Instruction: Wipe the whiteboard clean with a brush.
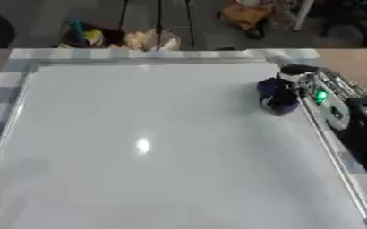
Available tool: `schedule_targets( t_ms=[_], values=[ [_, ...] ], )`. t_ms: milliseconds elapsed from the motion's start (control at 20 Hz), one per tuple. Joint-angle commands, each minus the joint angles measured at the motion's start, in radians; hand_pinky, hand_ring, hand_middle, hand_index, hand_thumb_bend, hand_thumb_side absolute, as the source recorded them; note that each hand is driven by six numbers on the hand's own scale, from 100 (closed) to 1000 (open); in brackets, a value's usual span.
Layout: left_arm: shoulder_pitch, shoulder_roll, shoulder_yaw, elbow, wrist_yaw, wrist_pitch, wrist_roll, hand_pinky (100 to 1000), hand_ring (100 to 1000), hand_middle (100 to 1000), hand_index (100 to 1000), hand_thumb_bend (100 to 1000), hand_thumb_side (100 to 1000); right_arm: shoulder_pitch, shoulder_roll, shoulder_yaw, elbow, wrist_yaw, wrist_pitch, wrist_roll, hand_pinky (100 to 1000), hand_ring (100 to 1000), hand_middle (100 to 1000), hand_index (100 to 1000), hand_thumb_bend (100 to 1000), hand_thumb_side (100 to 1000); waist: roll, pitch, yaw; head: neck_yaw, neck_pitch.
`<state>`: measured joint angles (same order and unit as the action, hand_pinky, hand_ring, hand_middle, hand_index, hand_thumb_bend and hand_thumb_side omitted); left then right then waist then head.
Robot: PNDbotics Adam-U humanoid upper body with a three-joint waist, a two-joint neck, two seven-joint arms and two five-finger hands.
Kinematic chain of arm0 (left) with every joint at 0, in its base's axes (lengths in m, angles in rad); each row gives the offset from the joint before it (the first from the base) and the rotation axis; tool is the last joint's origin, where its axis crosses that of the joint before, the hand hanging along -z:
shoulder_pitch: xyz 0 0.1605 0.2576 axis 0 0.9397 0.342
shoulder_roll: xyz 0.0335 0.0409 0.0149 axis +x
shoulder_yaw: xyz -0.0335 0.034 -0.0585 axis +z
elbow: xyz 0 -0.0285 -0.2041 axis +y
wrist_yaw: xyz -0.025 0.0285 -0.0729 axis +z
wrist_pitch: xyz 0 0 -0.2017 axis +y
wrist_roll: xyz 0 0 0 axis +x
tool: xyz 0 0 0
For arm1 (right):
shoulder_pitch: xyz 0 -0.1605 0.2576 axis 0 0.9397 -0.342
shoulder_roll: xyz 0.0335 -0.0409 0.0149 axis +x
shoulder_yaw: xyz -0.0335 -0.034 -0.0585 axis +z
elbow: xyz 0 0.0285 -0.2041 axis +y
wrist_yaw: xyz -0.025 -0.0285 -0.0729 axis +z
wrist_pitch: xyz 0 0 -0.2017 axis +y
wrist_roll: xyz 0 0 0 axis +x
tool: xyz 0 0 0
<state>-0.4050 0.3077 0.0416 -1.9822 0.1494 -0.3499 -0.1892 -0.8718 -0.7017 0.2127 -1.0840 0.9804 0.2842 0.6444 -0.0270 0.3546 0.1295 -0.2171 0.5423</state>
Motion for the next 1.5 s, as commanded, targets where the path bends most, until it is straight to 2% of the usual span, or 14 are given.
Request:
schedule_targets(
  t_ms=[50, 600, 1000, 1150, 1500],
  values=[
    [-0.007, 0.012, 0.004, -0.018, 0.001, -0.003, 0.002, 374, 625, 546, 712, 121, 968, -0.001, -0.044, -0.02, 0.027, 0.026, 0.008, -0.012, 489, 590, 326, 489, 100, 521, 0.004, -0.023, -0.003, 0.003, -0.014],
    [-0.006, 0.011, 0.004, -0.018, 0.0, -0.001, 0.001, 373, 628, 546, 712, 121, 969, -0.001, -0.053, -0.041, 0.057, 0.072, 0.022, -0.038, 488, 591, 328, 490, 100, 527, 0.004, -0.023, -0.009, 0.006, -0.015],
    [-0.005, 0.01, 0.003, -0.018, 0.0, 0.001, 0.0, 373, 631, 546, 711, 122, 969, -0.009, -0.045, -0.038, 0.057, 0.075, 0.012, -0.034, 486, 589, 326, 489, 100, 525, 0.003, -0.023, -0.01, 0.005, -0.015],
    [-0.006, 0.009, 0.003, -0.018, 0.001, 0.002, 0.0, 373, 632, 545, 711, 123, 970, -0.013, -0.041, -0.027, 0.048, 0.07, -0.003, -0.024, 490, 594, 331, 492, 100, 529, 0.0, -0.023, -0.009, 0.003, -0.015],
    [-0.009, 0.007, 0.002, -0.018, 0.002, 0.005, -0.002, 372, 635, 545, 710, 122, 968, -0.023, -0.035, 0.013, 0.005, 0.101, -0.087, 0.033, 499, 603, 336, 447, 100, 514, -0.004, -0.023, -0.003, 0.001, -0.014]
  ],
)
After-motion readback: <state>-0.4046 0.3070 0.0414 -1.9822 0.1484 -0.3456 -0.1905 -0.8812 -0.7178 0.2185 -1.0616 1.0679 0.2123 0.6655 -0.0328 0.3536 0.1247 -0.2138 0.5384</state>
